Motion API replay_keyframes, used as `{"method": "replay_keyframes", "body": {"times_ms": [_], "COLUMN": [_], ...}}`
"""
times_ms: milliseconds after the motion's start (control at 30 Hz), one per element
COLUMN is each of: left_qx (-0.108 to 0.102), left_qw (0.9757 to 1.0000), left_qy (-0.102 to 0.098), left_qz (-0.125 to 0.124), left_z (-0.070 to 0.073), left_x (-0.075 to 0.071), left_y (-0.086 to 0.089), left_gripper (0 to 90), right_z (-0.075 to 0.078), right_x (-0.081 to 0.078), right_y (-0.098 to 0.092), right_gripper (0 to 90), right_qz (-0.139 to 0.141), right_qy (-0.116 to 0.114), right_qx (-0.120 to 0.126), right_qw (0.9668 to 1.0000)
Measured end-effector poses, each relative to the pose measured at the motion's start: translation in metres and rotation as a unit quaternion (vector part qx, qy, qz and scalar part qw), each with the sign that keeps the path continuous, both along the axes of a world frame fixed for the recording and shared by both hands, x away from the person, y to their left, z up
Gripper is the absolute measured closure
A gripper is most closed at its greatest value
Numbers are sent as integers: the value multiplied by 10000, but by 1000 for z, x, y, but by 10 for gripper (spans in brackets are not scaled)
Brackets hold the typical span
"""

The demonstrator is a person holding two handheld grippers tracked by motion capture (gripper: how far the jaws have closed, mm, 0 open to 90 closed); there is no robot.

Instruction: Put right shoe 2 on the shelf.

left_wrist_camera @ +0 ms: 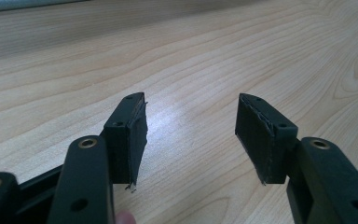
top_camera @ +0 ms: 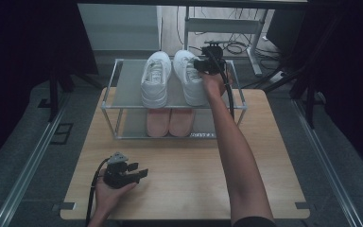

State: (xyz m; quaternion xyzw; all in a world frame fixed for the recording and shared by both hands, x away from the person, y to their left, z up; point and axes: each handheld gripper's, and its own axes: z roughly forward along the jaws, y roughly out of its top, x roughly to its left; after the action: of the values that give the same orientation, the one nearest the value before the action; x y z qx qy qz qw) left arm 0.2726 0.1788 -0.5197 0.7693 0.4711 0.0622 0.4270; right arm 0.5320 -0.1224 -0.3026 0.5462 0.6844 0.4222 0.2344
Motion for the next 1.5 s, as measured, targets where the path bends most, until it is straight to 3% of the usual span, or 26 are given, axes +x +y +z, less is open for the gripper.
{"method": "replay_keyframes", "body": {"times_ms": [100, 367, 567, 700, 1067, 1500], "left_qx": [25, 35, 41, 36, 78, 135], "left_qw": [10000, 10000, 10000, 10000, 10000, 9999], "left_qy": [-2, -8, -8, -27, -18, 3], "left_qz": [-12, -5, 3, 18, -3, -43], "left_z": [0, 0, 0, 1, 0, -1], "left_x": [0, 0, 0, 0, 0, 0], "left_y": [-1, -1, -1, -1, -3, -6], "left_gripper": [440, 440, 440, 440, 440, 440], "right_z": [1, 14, 18, 16, -5, -37], "right_x": [0, -17, -40, -55, -73, -67], "right_y": [-5, -22, -37, -49, -75, -73], "right_gripper": [587, 578, 665, 749, 891, 894], "right_qz": [156, 314, 483, 563, 856, 965], "right_qy": [-2, -356, -591, -690, -512, -118], "right_qx": [135, 340, 420, 300, 140, -23], "right_qw": [9998, 9983, 9962, 9956, 9949, 9953]}}
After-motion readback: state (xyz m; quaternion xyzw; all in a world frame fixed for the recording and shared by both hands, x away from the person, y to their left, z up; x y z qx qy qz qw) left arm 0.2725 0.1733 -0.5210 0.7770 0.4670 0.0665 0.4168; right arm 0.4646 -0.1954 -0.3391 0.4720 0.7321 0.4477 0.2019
